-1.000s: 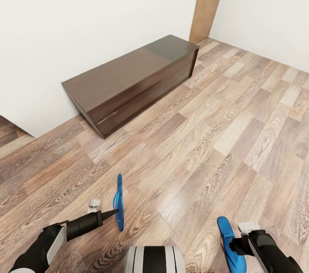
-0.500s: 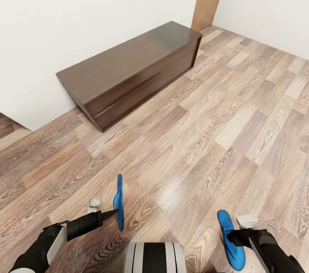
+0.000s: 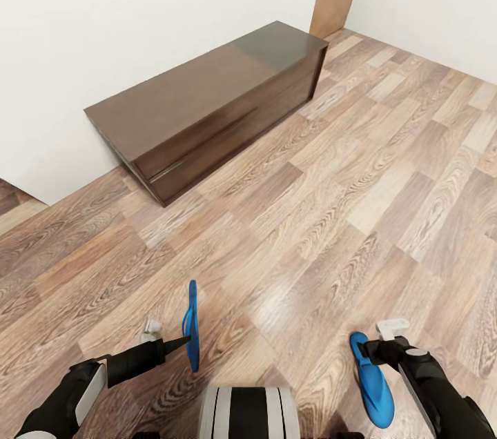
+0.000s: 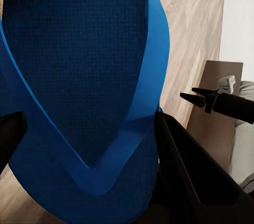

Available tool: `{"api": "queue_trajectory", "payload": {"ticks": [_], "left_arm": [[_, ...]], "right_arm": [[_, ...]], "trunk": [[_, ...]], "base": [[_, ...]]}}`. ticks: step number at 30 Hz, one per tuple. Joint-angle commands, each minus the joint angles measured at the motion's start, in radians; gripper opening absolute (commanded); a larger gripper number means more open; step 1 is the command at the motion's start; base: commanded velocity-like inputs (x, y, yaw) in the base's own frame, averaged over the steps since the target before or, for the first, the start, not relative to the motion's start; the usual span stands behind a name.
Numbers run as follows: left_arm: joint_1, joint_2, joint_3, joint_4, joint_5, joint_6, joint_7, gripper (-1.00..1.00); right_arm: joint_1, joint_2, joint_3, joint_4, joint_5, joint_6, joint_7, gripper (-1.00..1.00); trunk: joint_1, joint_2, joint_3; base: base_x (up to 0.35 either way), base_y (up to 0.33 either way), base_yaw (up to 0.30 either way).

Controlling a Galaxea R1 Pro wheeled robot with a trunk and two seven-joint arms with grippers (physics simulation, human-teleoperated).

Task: In the bedroom, move the book from the bed onto either nightstand, and place the two sandals side by side next to the bed.

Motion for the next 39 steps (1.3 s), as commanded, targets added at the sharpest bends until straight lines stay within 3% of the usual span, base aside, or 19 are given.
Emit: {"api": "queue_trajectory", "payload": {"ticks": [1, 22, 25, 29, 31, 34, 39], "left_arm": [[0.000, 0.000, 0.001, 0.000, 0.003, 0.007, -0.003, -1.00], [0.000, 0.006, 0.008, -0.006, 0.008, 0.012, -0.011, -1.00], [-0.003, 0.008, 0.012, -0.068, 0.057, 0.044, -0.019, -1.00], [-0.007, 0.009, 0.013, -0.205, 0.157, 0.201, -0.022, -1.00], [-0.008, 0.010, 0.015, -0.272, 0.188, 0.255, -0.023, -1.00], [-0.008, 0.005, 0.011, -0.318, 0.203, 0.283, -0.016, -1.00], [-0.009, 0.002, 0.007, -0.322, 0.201, 0.282, -0.013, -1.00]], "right_arm": [[0.000, 0.000, -0.002, -0.002, 0.011, 0.005, 0.009, 1.00], [-0.001, 0.002, -0.001, 0.004, 0.011, 0.004, 0.007, 1.00], [-0.001, 0.002, -0.001, 0.004, 0.011, 0.003, 0.007, 1.00], [-0.001, 0.002, 0.000, 0.004, 0.011, 0.002, 0.007, 1.00], [0.000, 0.002, 0.000, 0.004, 0.011, 0.002, 0.007, 1.00], [-0.001, 0.002, 0.000, 0.004, 0.011, 0.002, 0.007, 1.00], [0.000, 0.002, -0.001, 0.004, 0.011, 0.002, 0.007, 1.00]], "trunk": [[0.000, 0.000, -0.005], [0.010, -0.005, -0.086], [0.011, -0.006, -0.097], [0.013, -0.007, -0.113], [0.014, -0.007, -0.121], [0.015, -0.008, -0.132], [0.017, -0.009, -0.151]], "base": [[0.000, 0.000, 0.000], [0.000, 0.000, 0.000], [0.000, 0.000, 0.000], [0.000, 0.000, 0.000], [0.000, 0.000, 0.000], [0.000, 0.000, 0.000], [0.000, 0.000, 0.000]]}}
